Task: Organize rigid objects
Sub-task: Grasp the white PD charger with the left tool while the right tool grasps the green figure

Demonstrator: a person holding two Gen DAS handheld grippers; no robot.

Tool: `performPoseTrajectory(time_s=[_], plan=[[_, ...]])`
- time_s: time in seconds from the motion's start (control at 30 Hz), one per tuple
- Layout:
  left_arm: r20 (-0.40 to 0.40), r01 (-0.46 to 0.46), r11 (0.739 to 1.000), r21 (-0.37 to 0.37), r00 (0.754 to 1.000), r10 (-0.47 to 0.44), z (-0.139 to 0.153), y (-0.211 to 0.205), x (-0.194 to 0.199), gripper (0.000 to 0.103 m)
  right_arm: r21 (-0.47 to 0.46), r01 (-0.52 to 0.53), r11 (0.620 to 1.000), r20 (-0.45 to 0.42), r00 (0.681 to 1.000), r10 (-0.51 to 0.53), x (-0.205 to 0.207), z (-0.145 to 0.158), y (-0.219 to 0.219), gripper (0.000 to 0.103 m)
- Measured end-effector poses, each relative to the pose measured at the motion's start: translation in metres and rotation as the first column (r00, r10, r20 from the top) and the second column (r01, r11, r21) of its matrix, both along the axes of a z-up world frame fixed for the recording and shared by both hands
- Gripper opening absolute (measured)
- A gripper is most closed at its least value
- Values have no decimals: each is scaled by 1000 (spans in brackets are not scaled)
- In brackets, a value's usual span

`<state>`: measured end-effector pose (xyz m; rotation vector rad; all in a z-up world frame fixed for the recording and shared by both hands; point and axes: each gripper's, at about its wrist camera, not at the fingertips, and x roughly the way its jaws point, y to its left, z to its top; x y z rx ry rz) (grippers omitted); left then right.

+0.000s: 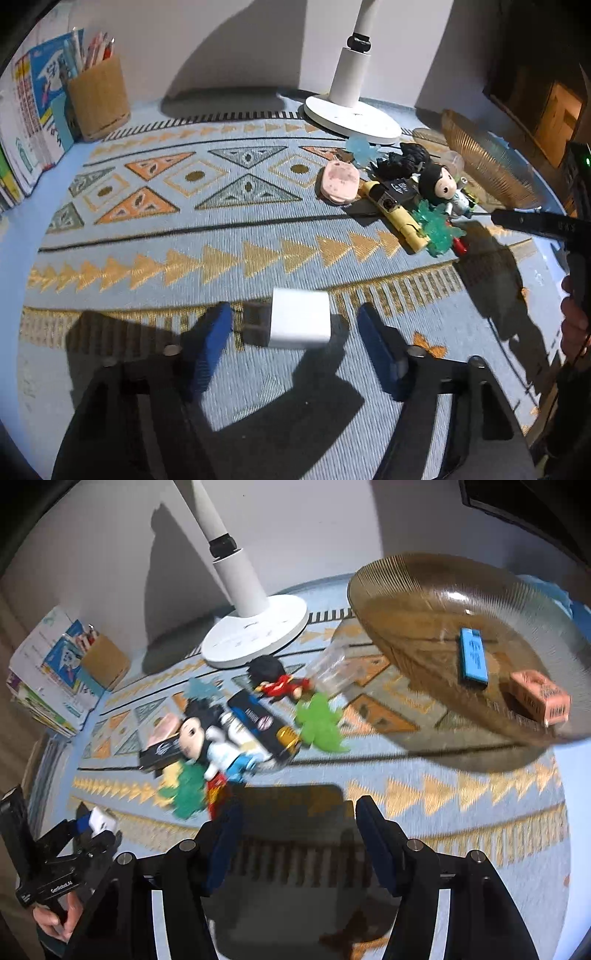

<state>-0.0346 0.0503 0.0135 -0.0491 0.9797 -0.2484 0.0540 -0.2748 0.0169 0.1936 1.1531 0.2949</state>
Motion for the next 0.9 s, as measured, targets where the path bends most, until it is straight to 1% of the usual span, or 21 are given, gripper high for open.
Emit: performPoseTrajectory(time_s=[0.07,0.1,0.13,0.37,0.53,0.6,0.63,0.67,0.8,0.87,0.9], plan=[[2,-9,1000,-9,1000,9,1,2,2,43,-44,7,999,21,1000,-6,6,-1,2,60],[4,-10,1000,-17,1000,10,1,3,5,44,-78,10,997,31,999,-8,10,-3,3,58],[6,-11,1000,-23,1000,11,1,4,6,44,-104,10,995,38,999,-6,14,-4,4,51],[19,-2,1000,-7,1000,2,1,2,7,44,-184,-20,983,34,999,26,32,-21,9,50],[18,7,1000,-11,1000,-7,1,2,8,44,-207,-30,978,51,998,41,45,-27,14,50],[18,7,1000,-10,1000,-7,1,1,8,44,-215,-34,976,58,997,48,49,-28,16,42],[18,7,1000,-11,1000,-7,1,2,8,44,-220,-36,975,65,997,52,50,-27,17,32],[18,8,1000,-12,1000,-7,1,2,7,44,-212,-47,976,65,996,62,50,-28,18,27],[11,12,1000,-22,1000,-11,1,3,6,44,-180,-62,982,64,995,75,36,-24,19,27],[11,22,1000,-9,1000,-22,1,2,2,44,-172,-68,983,65,995,80,22,-21,17,27],[8,34,999,4,999,-34,1,1,-1,49,-169,-69,983,64,995,80,12,-18,15,27]])
